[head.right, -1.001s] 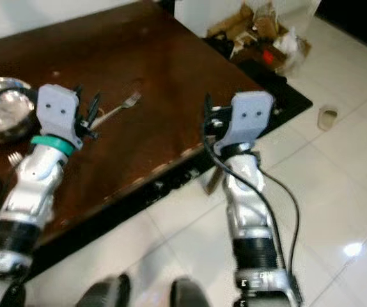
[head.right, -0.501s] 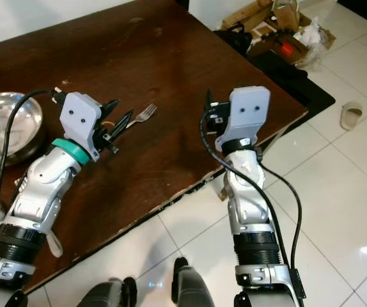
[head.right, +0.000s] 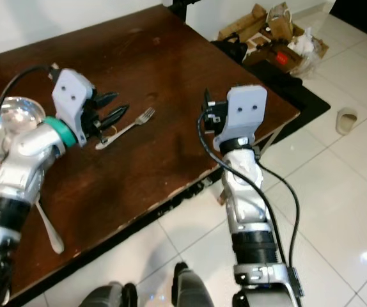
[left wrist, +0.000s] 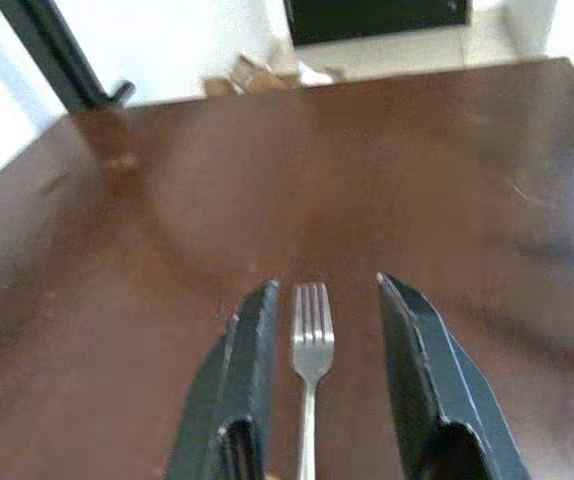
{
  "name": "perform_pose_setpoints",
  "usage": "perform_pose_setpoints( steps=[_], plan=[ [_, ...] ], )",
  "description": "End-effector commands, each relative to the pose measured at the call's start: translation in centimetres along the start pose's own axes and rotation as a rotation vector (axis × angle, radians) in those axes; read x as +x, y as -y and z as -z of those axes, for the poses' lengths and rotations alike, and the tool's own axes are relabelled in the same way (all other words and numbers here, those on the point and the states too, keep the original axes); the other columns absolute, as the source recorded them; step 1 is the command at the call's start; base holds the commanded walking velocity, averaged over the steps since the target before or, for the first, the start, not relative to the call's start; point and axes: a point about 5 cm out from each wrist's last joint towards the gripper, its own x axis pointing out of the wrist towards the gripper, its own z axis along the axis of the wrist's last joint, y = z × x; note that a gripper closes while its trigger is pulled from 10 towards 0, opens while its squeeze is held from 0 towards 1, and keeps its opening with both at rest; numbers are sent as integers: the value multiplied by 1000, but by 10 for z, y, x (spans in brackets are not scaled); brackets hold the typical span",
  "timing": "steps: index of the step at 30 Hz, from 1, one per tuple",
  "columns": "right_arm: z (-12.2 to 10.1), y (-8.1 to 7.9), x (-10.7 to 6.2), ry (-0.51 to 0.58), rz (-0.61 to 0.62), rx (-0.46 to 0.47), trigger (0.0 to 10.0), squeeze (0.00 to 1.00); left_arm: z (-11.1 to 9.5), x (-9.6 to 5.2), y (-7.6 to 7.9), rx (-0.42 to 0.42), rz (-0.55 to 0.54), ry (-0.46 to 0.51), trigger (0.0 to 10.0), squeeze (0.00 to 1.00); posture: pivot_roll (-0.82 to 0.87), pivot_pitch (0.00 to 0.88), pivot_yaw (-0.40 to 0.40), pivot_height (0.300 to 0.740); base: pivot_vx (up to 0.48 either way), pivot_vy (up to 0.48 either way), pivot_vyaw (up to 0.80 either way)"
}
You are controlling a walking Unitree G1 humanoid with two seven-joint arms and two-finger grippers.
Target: Setting the table
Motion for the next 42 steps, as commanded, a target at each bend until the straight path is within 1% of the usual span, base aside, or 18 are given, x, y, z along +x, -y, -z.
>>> perform_pose_setpoints(
  steps=[1, 2, 5, 6, 7, 13, 14, 15, 18, 21, 25, 26, 28, 29, 30, 31, 36, 42],
  plan=[
    [-6, -5, 2, 15, -19, 7, 10000, 0, 12, 1, 0, -25, 36, -63, 10000, 0, -90, 187, 92, 740, 0, 0, 0],
    [-10, -9, 3, 27, -26, 15, 10000, 0, 16, 4, -1, -47, 62, -101, 10000, 0, -111, 211, 94, 740, 0, 0, 0],
    [-14, -12, 4, 38, -31, 23, 10000, 0, 19, 5, -3, -65, 81, -130, 10000, 27, -134, 228, 95, 740, 0, 0, 0],
    [-18, -15, 4, 47, -37, 30, 10000, 0, 21, 5, -4, -81, 105, -152, 10000, 922, -151, 246, 93, 740, 0, 0, 0],
    [-21, -17, 4, 52, -41, 33, 10000, 0, 22, 6, -5, -81, 111, -168, 10000, 1000, -159, 256, 91, 740, 0, 0, 0],
    [-23, -19, 2, 52, -51, 37, 10000, 0, 22, 6, -6, -84, 137, -181, 10000, 1000, -169, 271, 87, 740, 0, 0, 0],
    [-24, -19, 1, 50, -53, 37, 10000, 0, 22, 6, -6, -92, 147, -183, 10000, 0, -170, 283, 86, 740, 0, 0, 0],
    [-24, -19, 1, 47, -56, 39, 10000, 0, 25, 7, -4, -103, 175, -193, 10000, 0, -176, 304, 87, 740, 0, 0, 0],
    [-24, -21, 0, 43, -58, 43, 10000, 0, 28, 7, -2, -106, 203, -212, 10000, 0, -177, 315, 87, 740, 0, 0, 0],
    [-24, -21, 0, 41, -59, 45, 10000, 0, 30, 8, -1, -108, 207, -219, 10000, 0, -179, 319, 86, 740, 0, 0, 0],
    [-24, -24, -3, 28, -61, 54, 10000, 0, 34, 12, 2, -96, 212, -256, 10000, 0, -176, 328, 88, 740, 0, 0, 0],
    [-24, -24, -4, 25, -60, 55, 10000, 0, 35, 12, 3, -94, 215, -268, 9255, 0, -177, 329, 89, 740, 0, 0, 0],
    [-23, -24, -4, 24, -60, 55, 10000, 0, 36, 12, 3, -93, 218, -275, 9255, 0, -178, 329, 89, 740, 0, 0, 0],
    [-23, -24, -4, 20, -58, 56, 10000, 0, 37, 11, 4, -103, 224, -275, 4588, 0, -177, 329, 89, 740, 0, 0, 0],
    [-23, -24, -4, 20, -58, 56, 10000, 0, 37, 11, 4, -103, 224, -275, 4588, 0, -177, 329, 89, 740, 0, 0, 0],
    [-24, -24, -5, 18, -56, 57, 10000, 0, 37, 11, 4, -112, 226, -273, 0, 0, -174, 329, 89, 740, 0, 0, 0],
    [-24, -24, -4, 12, -55, 59, 10000, 0, 39, 9, 2, -133, 230, -264, 0, 0, -169, 327, 85, 740, 0, 0, 0],
    [-25, -25, -3, 11, -56, 61, 10000, 0, 39, 9, 1, -137, 224, -252, 0, 0, -168, 324, 84, 740, 0, 0, 0]
  ],
)
